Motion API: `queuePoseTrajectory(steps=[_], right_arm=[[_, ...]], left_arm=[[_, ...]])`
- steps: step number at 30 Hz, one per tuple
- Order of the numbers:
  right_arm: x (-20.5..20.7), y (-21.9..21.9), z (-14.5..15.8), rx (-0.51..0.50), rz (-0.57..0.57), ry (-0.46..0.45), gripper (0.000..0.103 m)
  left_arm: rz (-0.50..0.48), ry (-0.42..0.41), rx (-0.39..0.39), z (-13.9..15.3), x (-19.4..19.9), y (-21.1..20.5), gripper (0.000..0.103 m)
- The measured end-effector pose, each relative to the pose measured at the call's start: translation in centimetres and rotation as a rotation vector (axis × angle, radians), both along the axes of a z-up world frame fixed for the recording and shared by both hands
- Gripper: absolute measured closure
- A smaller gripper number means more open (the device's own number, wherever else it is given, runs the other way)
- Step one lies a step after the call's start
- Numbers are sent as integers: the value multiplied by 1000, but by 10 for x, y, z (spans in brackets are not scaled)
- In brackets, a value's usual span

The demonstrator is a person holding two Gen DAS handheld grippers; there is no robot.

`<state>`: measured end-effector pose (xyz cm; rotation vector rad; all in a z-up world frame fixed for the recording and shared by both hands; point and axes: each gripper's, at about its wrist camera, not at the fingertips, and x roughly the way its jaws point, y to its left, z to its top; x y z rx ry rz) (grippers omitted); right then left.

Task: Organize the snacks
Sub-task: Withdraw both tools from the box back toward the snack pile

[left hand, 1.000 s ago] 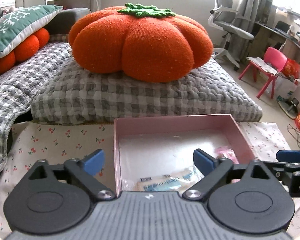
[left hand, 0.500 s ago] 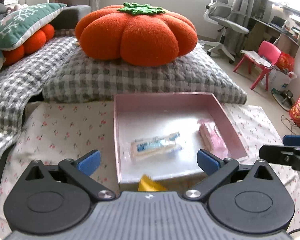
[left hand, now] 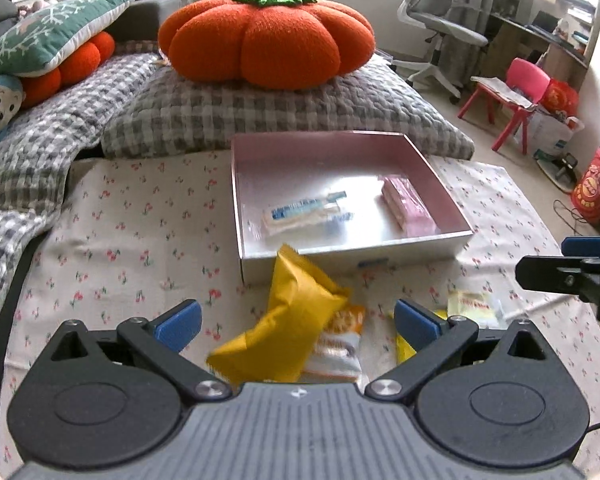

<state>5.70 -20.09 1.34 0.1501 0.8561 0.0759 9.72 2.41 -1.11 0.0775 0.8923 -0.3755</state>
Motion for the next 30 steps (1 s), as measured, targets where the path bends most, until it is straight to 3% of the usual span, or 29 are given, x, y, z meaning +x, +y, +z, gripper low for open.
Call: queuePoseTrajectory(steps=[7,19,25,30], right_arm=[[-19,2,-16,12,20,-4,7],[-50,-5,-47,-21,60,4,7],[-60,-14,-57,-22,67,-4,7],[-65,-16,-72,-48,82,26,7]], left_arm=[[2,8,-13,-11,-18,10,0],[-31,-11,36,-26,-37,29,0],[-101,-20,62,-38,-46,31,0],[-248,-72,89,-50,-58,26,0]])
